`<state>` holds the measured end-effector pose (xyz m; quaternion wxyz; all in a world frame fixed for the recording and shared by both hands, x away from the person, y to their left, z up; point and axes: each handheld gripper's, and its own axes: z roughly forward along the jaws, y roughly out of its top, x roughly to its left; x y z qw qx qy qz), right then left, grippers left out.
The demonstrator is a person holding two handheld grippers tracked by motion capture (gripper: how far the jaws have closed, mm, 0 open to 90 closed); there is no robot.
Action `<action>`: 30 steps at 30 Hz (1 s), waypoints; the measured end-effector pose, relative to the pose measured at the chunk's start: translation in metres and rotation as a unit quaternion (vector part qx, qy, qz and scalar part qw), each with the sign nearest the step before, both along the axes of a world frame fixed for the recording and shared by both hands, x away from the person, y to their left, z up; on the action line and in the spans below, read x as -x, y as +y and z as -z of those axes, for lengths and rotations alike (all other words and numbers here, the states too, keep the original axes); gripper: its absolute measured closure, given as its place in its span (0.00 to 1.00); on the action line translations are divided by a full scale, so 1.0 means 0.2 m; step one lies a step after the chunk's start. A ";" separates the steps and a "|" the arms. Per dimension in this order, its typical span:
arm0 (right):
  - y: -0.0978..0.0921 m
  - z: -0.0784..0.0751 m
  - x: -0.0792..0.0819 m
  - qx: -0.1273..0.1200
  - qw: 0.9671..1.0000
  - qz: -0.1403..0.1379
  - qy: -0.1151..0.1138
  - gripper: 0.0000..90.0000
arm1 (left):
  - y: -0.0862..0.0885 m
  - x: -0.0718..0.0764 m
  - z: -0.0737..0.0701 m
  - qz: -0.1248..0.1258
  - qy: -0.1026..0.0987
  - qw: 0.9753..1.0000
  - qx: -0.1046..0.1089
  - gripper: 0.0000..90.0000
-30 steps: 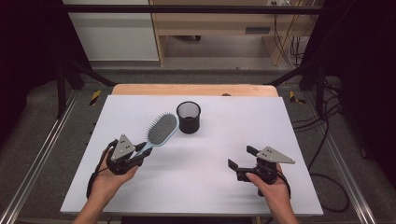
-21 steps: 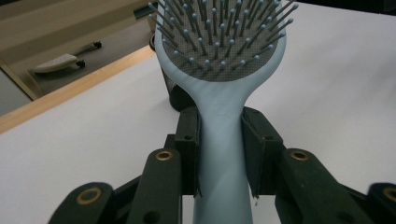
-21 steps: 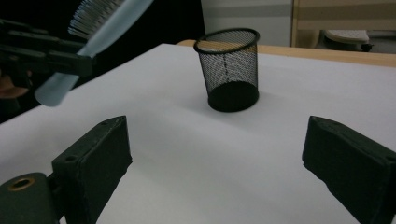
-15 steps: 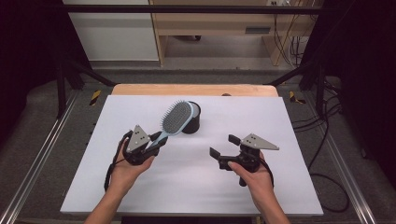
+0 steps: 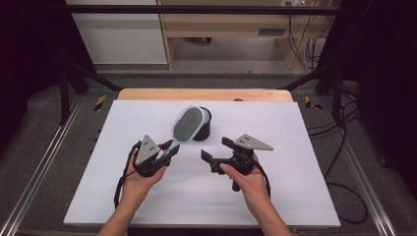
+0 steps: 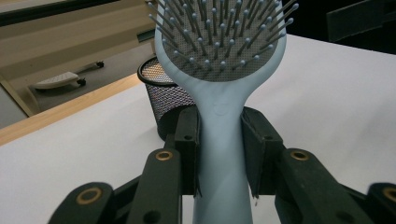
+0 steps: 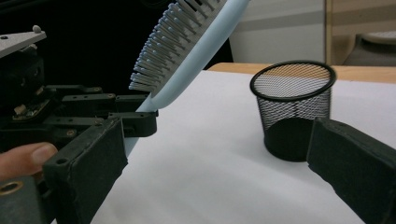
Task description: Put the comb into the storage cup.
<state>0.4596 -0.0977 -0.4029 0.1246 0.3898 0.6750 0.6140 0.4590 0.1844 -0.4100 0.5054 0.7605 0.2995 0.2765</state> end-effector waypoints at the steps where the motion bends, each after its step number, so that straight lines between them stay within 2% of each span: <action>1: 0.01 0.01 0.00 -0.004 1.000 -0.001 0.004 0.05 | 0.00 0.00 0.00 -0.001 0.000 1.000 0.000 0.77; 7: 0.08 0.02 -0.02 -0.017 1.000 -0.012 0.009 0.05 | -0.02 0.01 0.03 -0.002 -0.003 1.000 0.004 0.77; 10: 0.09 0.02 -0.03 -0.023 1.000 -0.013 0.008 0.04 | -0.03 0.01 0.04 0.003 -0.004 1.000 -0.001 0.77; 18: 0.13 0.03 -0.03 -0.034 0.999 -0.010 0.010 0.04 | -0.05 0.02 0.05 0.009 -0.005 1.000 0.001 0.77; 30: 0.16 -0.01 -0.04 -0.062 0.998 -0.008 0.006 0.06 | -0.07 0.04 0.06 0.012 -0.011 1.000 0.004 0.77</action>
